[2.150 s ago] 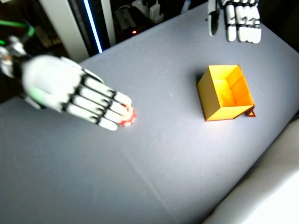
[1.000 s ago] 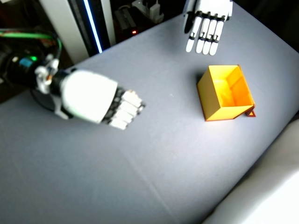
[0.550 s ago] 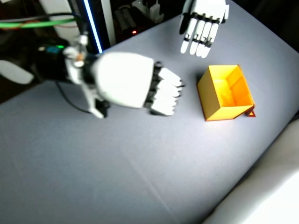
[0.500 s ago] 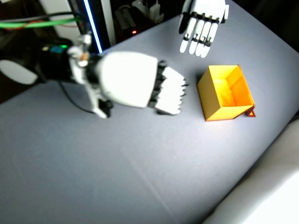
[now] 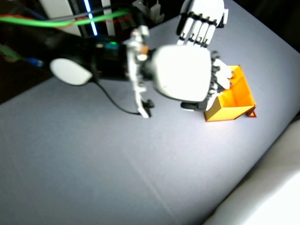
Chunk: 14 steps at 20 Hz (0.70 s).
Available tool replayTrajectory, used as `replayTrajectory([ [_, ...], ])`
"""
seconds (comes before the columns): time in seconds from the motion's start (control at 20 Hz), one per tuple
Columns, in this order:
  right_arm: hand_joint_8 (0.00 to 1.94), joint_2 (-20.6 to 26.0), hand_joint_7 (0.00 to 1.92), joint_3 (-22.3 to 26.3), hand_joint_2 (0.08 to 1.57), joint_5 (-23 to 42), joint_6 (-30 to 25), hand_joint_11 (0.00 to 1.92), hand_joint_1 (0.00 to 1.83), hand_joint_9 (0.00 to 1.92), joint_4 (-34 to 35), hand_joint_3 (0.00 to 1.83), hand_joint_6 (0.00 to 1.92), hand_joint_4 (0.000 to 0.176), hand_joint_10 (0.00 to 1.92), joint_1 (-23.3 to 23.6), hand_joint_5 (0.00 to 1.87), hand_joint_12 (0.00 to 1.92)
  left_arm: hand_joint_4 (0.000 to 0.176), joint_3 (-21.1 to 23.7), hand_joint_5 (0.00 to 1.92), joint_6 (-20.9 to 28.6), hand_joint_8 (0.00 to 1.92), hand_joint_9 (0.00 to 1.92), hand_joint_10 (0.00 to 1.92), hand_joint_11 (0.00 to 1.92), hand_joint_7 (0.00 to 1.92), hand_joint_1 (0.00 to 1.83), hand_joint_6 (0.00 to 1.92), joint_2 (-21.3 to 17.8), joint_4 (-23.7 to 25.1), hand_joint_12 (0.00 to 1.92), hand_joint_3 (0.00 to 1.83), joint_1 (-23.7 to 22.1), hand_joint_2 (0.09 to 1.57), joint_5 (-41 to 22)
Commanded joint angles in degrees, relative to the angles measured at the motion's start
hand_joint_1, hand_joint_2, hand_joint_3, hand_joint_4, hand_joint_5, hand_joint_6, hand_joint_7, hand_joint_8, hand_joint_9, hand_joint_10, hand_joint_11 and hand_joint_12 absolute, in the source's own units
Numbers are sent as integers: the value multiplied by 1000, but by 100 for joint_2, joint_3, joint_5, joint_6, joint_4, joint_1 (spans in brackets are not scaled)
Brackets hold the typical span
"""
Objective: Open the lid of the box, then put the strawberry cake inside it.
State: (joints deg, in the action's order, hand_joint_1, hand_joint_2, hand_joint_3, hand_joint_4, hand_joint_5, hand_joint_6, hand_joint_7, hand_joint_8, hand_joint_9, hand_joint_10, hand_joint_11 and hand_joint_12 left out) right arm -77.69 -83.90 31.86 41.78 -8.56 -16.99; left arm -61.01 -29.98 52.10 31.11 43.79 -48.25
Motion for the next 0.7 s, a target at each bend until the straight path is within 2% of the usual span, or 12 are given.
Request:
replayTrajectory([
  [0.0, 1450, -40, 774, -59, 1249, 560, -33, 1026, 1201, 1016, 46, 1, 1327, 0, 1686, 152, 697, 1904, 23, -23, 170, 70, 1, 17, 7, 0, 11, 389, 9, 35, -93, 431, 0, -94, 1472, -567],
  [0.05, 1843, -129, 1043, -128, 1214, 486, -33, 1372, 1139, 1256, 1, 0, 1241, 0, 1874, 217, 791, 1918, 24, -52, 153, 133, 0, 13, 5, 0, 1, 341, 4, 68, 0, 424, 6, -145, 1486, -543],
  [0.1, 1921, -207, 1051, -183, 1202, 414, -32, 1409, 1128, 1260, -58, 0, 1213, 0, 1912, 278, 817, 1920, 23, -84, 149, 202, 0, 11, 3, 0, 3, 310, 2, 107, 96, 376, 6, -201, 1499, -512],
  [0.15, 1695, -312, 818, -264, 1243, 327, -32, 992, 1191, 901, -100, 0, 1095, 0, 1830, 340, 753, 1921, 19, -121, 162, 293, 5, 26, 8, 0, 20, 371, 6, 160, 212, 387, 0, -260, 1485, -470],
  [0.2, 1489, -423, 833, -365, 1223, 240, -32, 697, 1205, 736, -137, 0, 1113, 0, 1477, 381, 763, 1817, 21, -163, 177, 379, 8, 35, 10, 0, 36, 432, 10, 211, 322, 401, 0, -316, 1468, -433],
  [0.25, 1531, -500, 778, -425, 1226, 164, -31, 606, 1205, 655, -153, 0, 1067, 0, 1412, 422, 797, 1820, 21, -186, 199, 418, 8, 51, 14, 0, 46, 473, 16, 240, 380, 395, 0, -348, 1460, -409],
  [0.4, 1561, -789, 574, -647, 1276, -88, -31, 278, 1153, 447, -206, 0, 1301, 0, 1101, 551, 800, 1741, 11, -230, 183, 513, 1, 55, 6, 0, 34, 414, 2, 318, 506, 410, 6, -448, 1479, -357],
  [0.45, 1630, -874, 669, -718, 1278, -178, -30, 383, 1168, 507, -209, 1, 1236, 0, 1419, 581, 718, 1885, 5, -246, 210, 540, 4, 65, 9, 0, 44, 447, 11, 343, 546, 414, 0, -473, 1471, -348],
  [0.5, 1650, -954, 728, -787, 1287, -235, -30, 701, 1182, 726, -209, 0, 1223, 0, 1654, 590, 643, 1914, 0, -275, 211, 583, 1, 60, 5, 0, 36, 436, 9, 375, 585, 409, 2, -491, 1475, -347],
  [0.55, 1511, -1025, 719, -849, 1274, -293, -29, 811, 1185, 823, -209, 0, 1369, 0, 1708, 608, 665, 1920, 0, -308, 167, 643, 0, 45, 3, 0, 6, 383, 6, 417, 645, 365, 7, -526, 1493, -338],
  [0.6, 1393, -1055, 848, -869, 1246, -321, -29, 736, 1208, 828, -207, 0, 1300, 0, 1289, 608, 646, 1701, 2, -315, 107, 671, 0, 33, 1, 0, 0, 349, 0, 431, 682, 305, 6, -548, 1503, -329],
  [0.65, 1297, -1096, 869, -901, 1227, -393, -29, 592, 1186, 799, -207, 0, 1318, 0, 1051, 614, 686, 1640, 5, -315, 85, 690, 3, 44, 6, 0, 11, 375, 0, 436, 715, 299, 0, -567, 1494, -316],
])
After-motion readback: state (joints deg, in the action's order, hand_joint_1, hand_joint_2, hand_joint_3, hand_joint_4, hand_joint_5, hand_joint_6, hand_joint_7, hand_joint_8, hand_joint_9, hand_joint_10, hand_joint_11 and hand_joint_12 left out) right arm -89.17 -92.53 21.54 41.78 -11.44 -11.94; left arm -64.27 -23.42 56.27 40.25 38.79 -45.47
